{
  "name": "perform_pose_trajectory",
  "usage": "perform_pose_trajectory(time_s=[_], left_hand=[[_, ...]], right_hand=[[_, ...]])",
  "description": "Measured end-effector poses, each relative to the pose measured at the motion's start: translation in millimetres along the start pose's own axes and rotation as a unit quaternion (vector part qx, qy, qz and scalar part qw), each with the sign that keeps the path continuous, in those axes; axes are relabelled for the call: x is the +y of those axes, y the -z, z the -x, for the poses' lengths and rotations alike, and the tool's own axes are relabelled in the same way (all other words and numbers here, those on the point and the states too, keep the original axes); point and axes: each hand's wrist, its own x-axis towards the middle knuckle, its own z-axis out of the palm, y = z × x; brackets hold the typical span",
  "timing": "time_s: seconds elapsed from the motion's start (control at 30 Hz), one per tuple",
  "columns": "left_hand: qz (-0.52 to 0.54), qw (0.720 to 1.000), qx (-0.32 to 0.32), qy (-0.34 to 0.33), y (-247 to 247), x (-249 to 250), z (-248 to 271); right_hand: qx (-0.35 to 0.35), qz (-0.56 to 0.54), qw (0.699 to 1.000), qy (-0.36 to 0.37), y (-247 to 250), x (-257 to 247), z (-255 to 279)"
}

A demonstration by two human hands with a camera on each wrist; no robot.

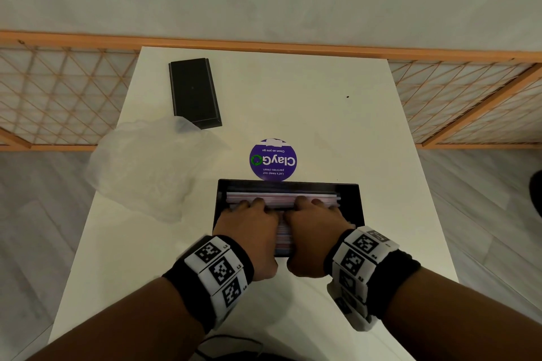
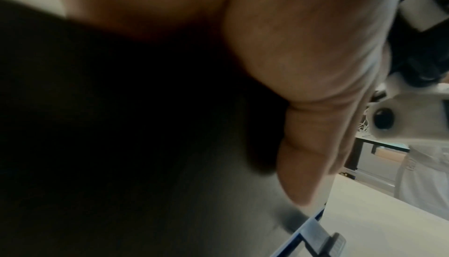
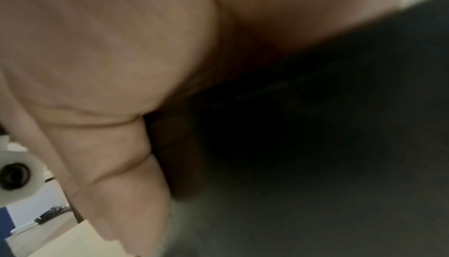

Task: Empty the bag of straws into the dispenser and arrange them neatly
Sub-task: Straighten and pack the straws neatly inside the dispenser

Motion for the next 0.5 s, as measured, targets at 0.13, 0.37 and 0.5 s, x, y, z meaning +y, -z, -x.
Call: perform_pose_trajectory(time_s=[0.13,0.37,0.5], left_hand=[[0.025,1.0,-0.007,0.0,1.1,-2.0,-2.0],[0.012,1.0,-0.011,0.014,-1.7,-0.7,-0.7],[0.014,1.0,-0.014,0.014,-1.5,-1.6,-1.8]], right_hand=[[0.004,-0.028,1.0,0.001,-0.5,3.0,-1.3],[0.005,-0.021,1.0,-0.013,-0.7,2.5,4.4],[0.007,-0.026,1.0,-0.013,-0.5,1.6,4.5]])
